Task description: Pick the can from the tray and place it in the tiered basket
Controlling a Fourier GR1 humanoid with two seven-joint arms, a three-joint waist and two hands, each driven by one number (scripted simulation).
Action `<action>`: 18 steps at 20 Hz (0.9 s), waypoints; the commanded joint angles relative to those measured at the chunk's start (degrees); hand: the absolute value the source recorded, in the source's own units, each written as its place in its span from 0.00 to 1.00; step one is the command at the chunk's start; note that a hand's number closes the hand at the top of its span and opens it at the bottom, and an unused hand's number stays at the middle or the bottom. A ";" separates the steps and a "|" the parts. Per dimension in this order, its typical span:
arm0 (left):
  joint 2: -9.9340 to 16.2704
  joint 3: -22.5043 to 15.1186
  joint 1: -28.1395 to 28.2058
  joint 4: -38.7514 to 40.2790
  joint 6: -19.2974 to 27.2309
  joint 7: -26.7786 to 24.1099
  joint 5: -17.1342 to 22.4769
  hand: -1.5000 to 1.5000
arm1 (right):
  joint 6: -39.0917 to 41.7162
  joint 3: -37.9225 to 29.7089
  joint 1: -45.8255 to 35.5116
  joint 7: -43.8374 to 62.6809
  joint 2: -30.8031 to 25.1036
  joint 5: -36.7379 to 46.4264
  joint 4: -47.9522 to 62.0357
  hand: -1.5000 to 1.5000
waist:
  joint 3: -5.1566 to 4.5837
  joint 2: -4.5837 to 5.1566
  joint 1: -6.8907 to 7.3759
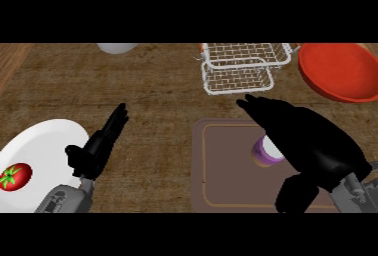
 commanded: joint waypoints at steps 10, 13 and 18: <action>-2.84 -0.26 0.92 -0.54 0.22 -0.67 -2.39 0.50 | 3.08 1.74 3.80 7.78 1.27 7.92 6.90 0.00 | 0.06 0.27 0.54; -1.17 2.19 -0.19 -1.21 -2.58 1.63 -1.10 0.50 | 1.65 2.41 7.63 4.94 4.31 12.82 7.57 0.00 | 0.08 0.28 0.50; -1.87 2.31 1.38 -1.99 -2.31 1.47 -2.75 0.50 | -2.30 3.59 13.48 -1.26 5.25 22.11 10.88 0.00 | 0.11 0.30 0.58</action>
